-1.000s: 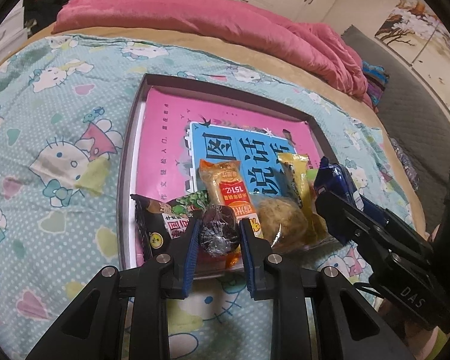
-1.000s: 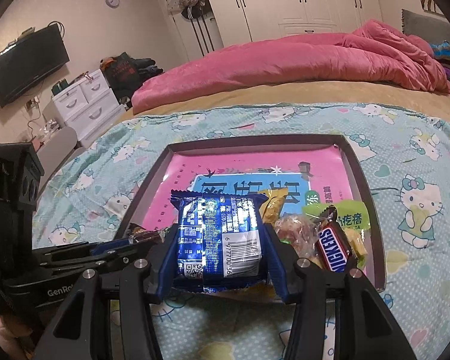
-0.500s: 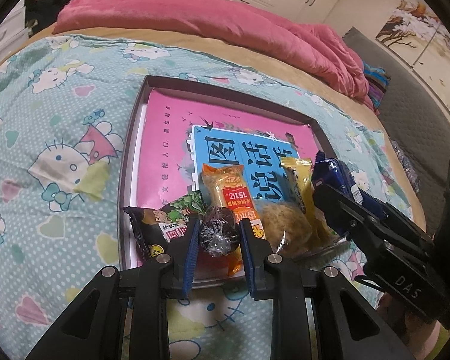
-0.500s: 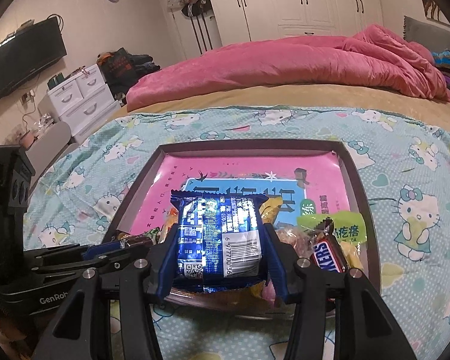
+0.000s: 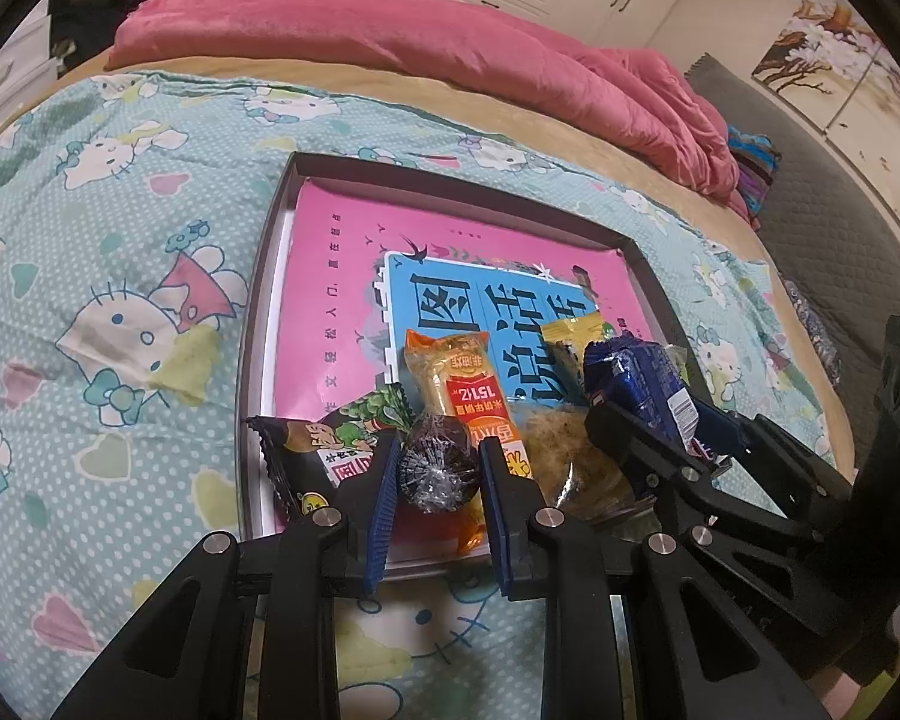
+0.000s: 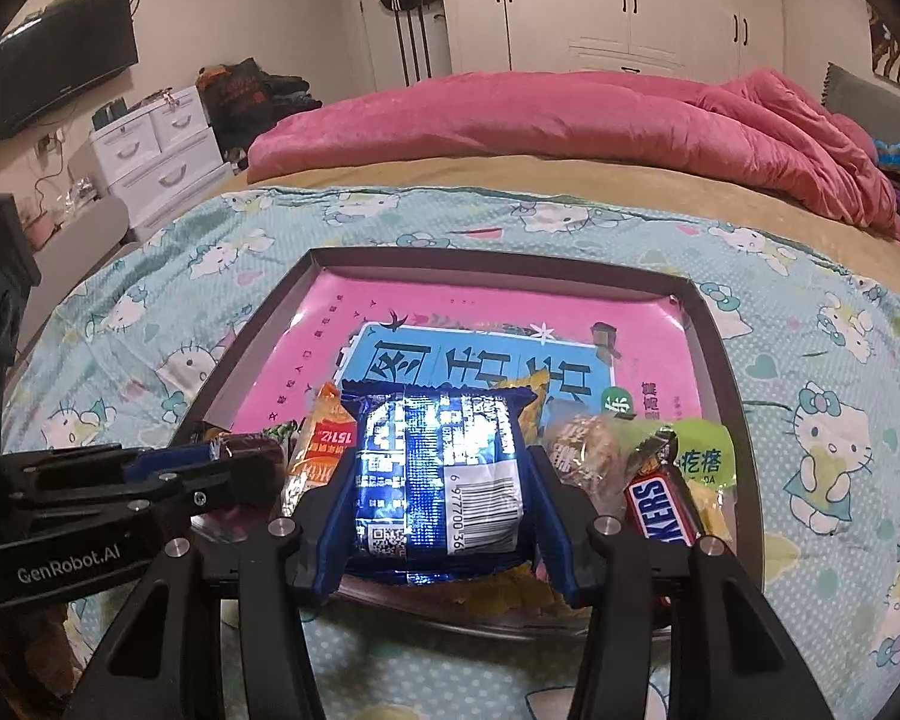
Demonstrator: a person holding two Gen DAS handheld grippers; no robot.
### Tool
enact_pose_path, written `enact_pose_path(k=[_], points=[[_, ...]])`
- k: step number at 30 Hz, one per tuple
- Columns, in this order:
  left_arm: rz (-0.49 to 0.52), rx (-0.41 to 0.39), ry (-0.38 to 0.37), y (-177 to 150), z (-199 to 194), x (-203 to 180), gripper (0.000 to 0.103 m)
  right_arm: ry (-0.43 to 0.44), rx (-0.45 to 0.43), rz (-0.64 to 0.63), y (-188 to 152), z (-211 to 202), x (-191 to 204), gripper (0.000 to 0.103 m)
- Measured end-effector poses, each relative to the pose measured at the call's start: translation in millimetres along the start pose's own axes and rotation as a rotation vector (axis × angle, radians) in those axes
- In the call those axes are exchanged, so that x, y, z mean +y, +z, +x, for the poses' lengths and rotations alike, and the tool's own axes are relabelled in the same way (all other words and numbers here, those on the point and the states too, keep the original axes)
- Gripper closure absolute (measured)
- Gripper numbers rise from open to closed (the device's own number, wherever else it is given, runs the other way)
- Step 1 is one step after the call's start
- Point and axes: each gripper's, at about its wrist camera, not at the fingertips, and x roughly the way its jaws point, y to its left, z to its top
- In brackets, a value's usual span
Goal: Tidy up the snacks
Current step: 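Carry the biscuit pack with the right tool while the left tool carries the cake over the tray, then release the cake in the tray with the left tool while the right tool releases the biscuits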
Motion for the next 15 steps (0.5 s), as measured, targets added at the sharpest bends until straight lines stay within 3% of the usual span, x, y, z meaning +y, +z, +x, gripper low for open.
enact_pose_path(k=[15], points=[[0.002, -0.005, 0.004, 0.4, -0.7, 0.2, 0.076, -0.013, -0.003, 0.011, -3.4, 0.1, -2.2, 0.050]])
